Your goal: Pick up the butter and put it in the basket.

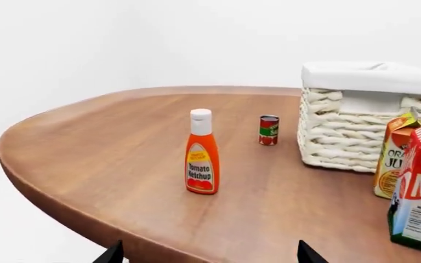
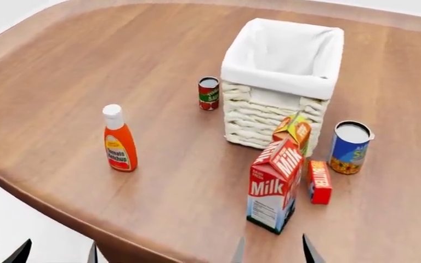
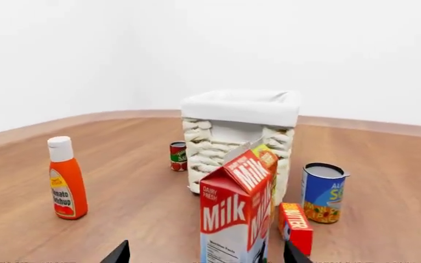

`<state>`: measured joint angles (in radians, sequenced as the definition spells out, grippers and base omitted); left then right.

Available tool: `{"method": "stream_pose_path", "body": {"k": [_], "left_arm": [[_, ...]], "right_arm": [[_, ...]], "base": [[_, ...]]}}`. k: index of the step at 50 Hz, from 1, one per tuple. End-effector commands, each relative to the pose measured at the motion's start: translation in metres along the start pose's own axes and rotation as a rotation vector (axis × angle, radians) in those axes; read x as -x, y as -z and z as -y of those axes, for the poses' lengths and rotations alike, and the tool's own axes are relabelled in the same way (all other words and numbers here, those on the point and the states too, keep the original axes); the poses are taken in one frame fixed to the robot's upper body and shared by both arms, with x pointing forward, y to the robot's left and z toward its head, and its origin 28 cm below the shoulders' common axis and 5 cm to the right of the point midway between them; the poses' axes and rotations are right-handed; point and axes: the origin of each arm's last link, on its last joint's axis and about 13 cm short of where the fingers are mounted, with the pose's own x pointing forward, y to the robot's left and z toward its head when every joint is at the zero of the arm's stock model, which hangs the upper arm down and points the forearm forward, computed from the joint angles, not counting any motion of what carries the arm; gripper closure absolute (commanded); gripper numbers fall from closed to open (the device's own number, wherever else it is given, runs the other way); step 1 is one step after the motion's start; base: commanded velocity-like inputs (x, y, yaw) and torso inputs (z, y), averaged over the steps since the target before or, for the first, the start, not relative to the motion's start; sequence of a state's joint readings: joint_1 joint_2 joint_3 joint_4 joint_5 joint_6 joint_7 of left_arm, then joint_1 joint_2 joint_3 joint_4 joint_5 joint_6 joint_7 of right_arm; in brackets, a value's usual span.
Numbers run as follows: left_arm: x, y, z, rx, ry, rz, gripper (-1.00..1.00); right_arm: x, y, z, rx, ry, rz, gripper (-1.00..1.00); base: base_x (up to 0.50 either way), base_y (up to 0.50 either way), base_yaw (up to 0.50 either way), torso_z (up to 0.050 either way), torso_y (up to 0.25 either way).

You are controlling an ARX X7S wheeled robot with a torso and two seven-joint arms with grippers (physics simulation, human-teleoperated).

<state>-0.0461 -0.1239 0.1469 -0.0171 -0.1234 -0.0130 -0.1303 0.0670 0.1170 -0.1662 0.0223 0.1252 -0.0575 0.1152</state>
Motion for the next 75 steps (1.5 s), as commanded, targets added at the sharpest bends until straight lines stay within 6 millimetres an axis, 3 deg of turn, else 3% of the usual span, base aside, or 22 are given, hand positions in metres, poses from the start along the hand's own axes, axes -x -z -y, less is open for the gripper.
{"method": "stream_pose_path", "body": {"k": [1, 26, 29, 34, 50, 75], "left_arm": [[0.001, -0.001, 0.001, 0.001, 0.006, 0.000, -1.00], [0.002, -0.005, 0.000, 0.032, 0.030, 0.002, -1.00], [0.003, -0.006, 0.000, 0.034, 0.033, 0.003, -1.00], [0.001, -0.012, -0.002, 0.045, 0.026, 0.010, -1.00], [-0.023, -0.059, -0.032, 0.072, -0.105, 0.080, -1.00], [-0.022, -0.073, -0.038, 0.101, -0.130, 0.107, -1.00]], "right_arm": [[0.000, -0.002, 0.000, -0.010, -0.013, 0.017, -1.00], [0.001, -0.007, 0.000, -0.003, -0.021, 0.078, -1.00], [0.000, -0.005, 0.000, 0.040, 0.015, 0.019, -1.00], [0.000, -0.004, 0.000, 0.048, 0.012, 0.023, -1.00], [0.002, -0.008, 0.000, 0.058, -0.001, 0.036, -1.00], [0.005, -0.012, 0.000, 0.081, 0.047, 0.056, -1.00]], "base": [[0.04, -0.51, 0.00, 0.000, 0.000], [0.09, -0.50, 0.00, 0.000, 0.000], [0.23, -0.45, 0.00, 0.000, 0.000], [0.00, 0.00, 0.00, 0.000, 0.000], [0.28, 0.10, 0.00, 0.000, 0.000], [0.47, 0.17, 0.00, 0.000, 0.000]]}}
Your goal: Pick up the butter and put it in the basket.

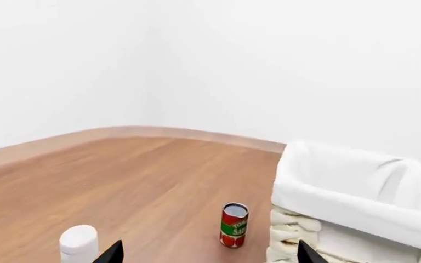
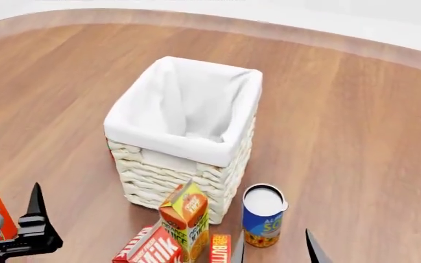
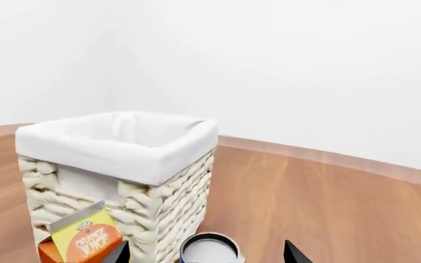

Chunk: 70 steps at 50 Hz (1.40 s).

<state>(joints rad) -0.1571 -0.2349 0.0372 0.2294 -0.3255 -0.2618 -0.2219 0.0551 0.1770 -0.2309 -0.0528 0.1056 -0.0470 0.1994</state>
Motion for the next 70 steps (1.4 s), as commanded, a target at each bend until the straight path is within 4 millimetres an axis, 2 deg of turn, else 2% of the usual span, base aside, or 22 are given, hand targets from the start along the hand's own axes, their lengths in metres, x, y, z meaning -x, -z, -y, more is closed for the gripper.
{"method": "stream_pose_path", "body": {"k": [1, 11, 34, 41, 42, 51, 70], "left_arm": [[-0.001, -0.007, -0.002, 0.017, -0.014, 0.007, -1.00], [0.001, -0.013, -0.003, 0.030, -0.015, 0.023, -1.00], [0.002, -0.014, -0.001, 0.032, -0.006, 0.034, -1.00], [0.000, -0.015, -0.002, 0.034, -0.035, 0.052, -1.00], [-0.002, -0.020, -0.002, 0.075, -0.060, 0.074, -1.00], [-0.002, -0.019, -0.002, 0.052, -0.056, 0.082, -1.00], [-0.002, -0.019, -0.003, 0.036, -0.057, 0.101, -1.00]], "right_arm": [[0.001, -0.001, 0.001, 0.011, 0.034, -0.001, -1.00], [0.002, -0.003, 0.001, 0.018, 0.040, 0.001, -1.00], [0.003, -0.006, 0.001, 0.035, 0.057, 0.032, -1.00], [0.003, -0.007, 0.001, 0.037, 0.058, 0.033, -1.00], [0.003, -0.008, 0.001, 0.039, 0.061, 0.031, -1.00], [0.002, -0.008, 0.001, 0.040, 0.058, 0.031, -1.00], [0.003, -0.010, 0.001, 0.044, 0.060, 0.036, -1.00]], "base": [[0.00, 0.00, 0.00, 0.000, 0.000], [0.00, 0.00, 0.00, 0.000, 0.000], [0.07, 0.04, 0.00, 0.000, 0.000], [0.00, 0.00, 0.00, 0.000, -0.250], [0.00, 0.00, 0.00, 0.000, 0.000], [0.00, 0.00, 0.00, 0.000, 0.000], [0.00, 0.00, 0.00, 0.001, -0.248]]}}
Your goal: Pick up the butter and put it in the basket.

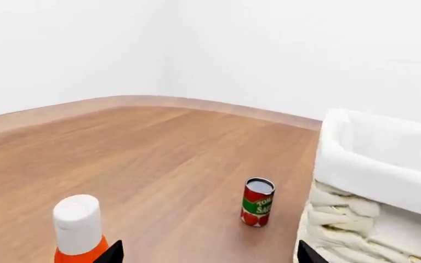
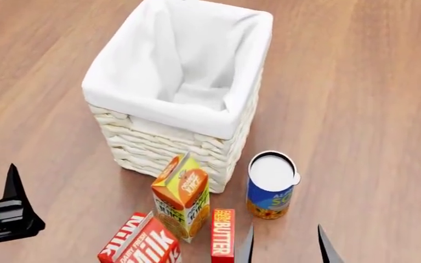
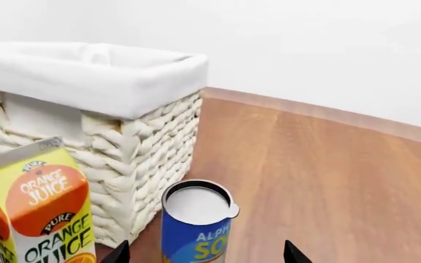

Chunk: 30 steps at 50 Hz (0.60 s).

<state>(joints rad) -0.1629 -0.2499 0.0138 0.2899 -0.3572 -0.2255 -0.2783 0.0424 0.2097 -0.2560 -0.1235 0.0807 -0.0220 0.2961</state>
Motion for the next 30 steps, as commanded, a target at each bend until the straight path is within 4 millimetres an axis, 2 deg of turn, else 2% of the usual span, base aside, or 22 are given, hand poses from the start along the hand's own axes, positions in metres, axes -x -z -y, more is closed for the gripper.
{"method": "stream_pose_path", "body": {"k": [1, 12, 16, 22, 30], "left_arm": [[0.000, -0.001, -0.001, 0.001, -0.006, 0.002, -1.00], [0.001, -0.001, 0.001, 0.025, -0.029, -0.007, -1.00], [0.004, 0.000, 0.000, 0.007, 0.006, -0.038, -1.00], [0.017, -0.002, -0.004, -0.007, 0.014, -0.039, -1.00], [0.025, -0.011, -0.008, -0.001, 0.007, -0.027, -1.00]], "right_arm": [[0.000, -0.001, 0.000, 0.002, 0.000, 0.001, -1.00], [0.001, -0.003, -0.001, 0.006, -0.006, 0.005, -1.00], [0.013, -0.003, -0.005, 0.019, -0.033, 0.011, -1.00], [0.054, 0.001, -0.019, 0.051, -0.097, -0.006, -1.00], [0.068, 0.012, -0.031, 0.026, -0.128, -0.038, -1.00]], "base": [[0.00, 0.00, 0.00, 0.000, -0.250], [0.00, 0.00, 0.00, 0.000, -0.233], [0.00, 0.00, 0.00, 0.000, 0.000], [0.00, 0.00, 0.00, 0.000, 0.000], [0.00, 0.00, 0.00, 0.000, 0.000]]}}
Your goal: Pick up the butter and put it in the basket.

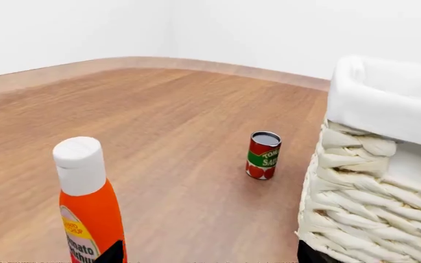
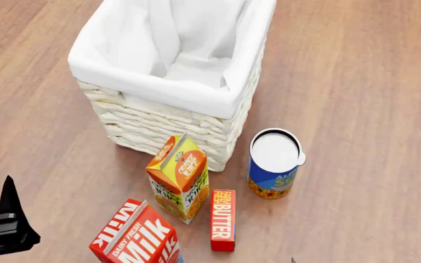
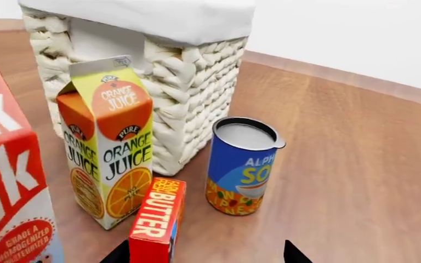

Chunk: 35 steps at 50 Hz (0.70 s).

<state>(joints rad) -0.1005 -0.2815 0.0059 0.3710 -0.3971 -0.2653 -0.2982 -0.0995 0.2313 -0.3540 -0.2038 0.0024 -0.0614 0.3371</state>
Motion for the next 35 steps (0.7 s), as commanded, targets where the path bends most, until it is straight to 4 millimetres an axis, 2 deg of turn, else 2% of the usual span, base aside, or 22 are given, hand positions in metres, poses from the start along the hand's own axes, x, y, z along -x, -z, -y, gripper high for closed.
{"method": "stream_pose_path", "body": {"k": [1, 17, 35], "left_arm": [[0.010, -0.007, -0.004, 0.001, 0.000, 0.000, -1.00], [0.011, -0.009, -0.004, 0.001, 0.002, -0.003, -1.00], [0.012, -0.013, -0.004, 0.011, 0.007, 0.003, -1.00]], "right_arm": [[0.025, 0.008, -0.016, -0.014, -0.045, -0.024, -1.00], [0.008, 0.013, -0.015, -0.055, -0.042, 0.031, -1.00], [-0.011, 0.034, -0.016, -0.147, -0.034, 0.094, -1.00]], "base": [[0.00, 0.00, 0.00, 0.000, 0.000], [0.00, 0.00, 0.00, 0.000, 0.000], [0.00, 0.00, 0.00, 0.000, 0.000]]}}
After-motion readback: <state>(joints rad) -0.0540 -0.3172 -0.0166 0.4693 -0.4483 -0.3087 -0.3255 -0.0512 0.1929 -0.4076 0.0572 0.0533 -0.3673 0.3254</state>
